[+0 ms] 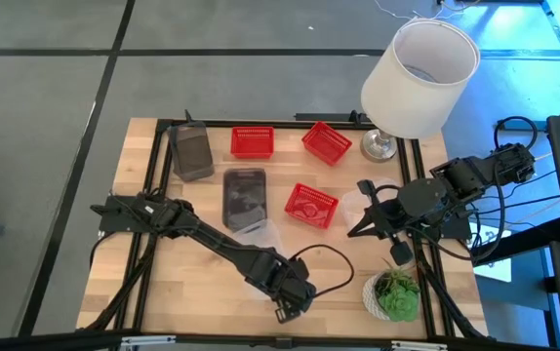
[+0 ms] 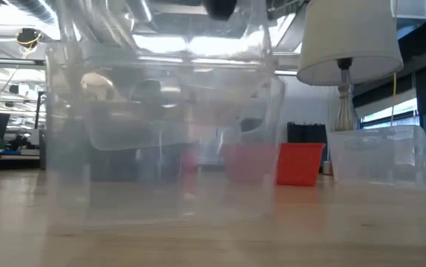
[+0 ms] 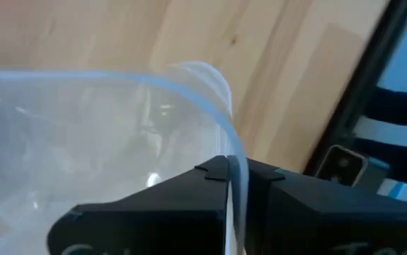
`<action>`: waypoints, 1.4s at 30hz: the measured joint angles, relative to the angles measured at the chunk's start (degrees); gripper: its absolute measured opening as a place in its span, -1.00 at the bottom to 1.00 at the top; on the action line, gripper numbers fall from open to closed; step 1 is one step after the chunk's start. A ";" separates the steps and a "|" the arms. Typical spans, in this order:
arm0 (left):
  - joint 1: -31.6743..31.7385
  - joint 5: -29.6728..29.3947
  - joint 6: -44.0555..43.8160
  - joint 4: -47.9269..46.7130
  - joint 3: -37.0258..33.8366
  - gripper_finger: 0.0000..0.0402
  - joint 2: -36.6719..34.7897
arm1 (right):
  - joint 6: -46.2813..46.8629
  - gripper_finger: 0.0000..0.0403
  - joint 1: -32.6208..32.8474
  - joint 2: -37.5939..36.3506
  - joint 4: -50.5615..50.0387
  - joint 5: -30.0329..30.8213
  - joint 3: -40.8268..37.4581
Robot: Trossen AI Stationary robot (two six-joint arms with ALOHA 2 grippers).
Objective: Stack baskets by color
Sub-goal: Stack the top left transparent bin on the bottom transparent bin, then stack the top transparent bin on the bottom transparent bins
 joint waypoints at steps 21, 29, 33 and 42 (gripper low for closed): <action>1.62 2.99 0.18 0.53 0.02 -0.71 0.37 | 0.15 -0.96 0.00 0.00 -0.15 0.11 0.00; 2.25 3.13 -1.68 0.22 0.12 -0.73 -3.13 | 3.21 -0.96 0.00 -1.70 -0.74 0.06 0.00; 1.35 -1.98 -1.70 0.10 0.09 -0.73 -6.70 | 11.83 -0.96 0.00 -4.10 -3.52 3.93 0.00; 0.00 -13.63 1.83 -1.42 0.07 -0.73 -15.69 | 30.70 -0.96 -0.69 -4.18 -19.09 9.01 0.00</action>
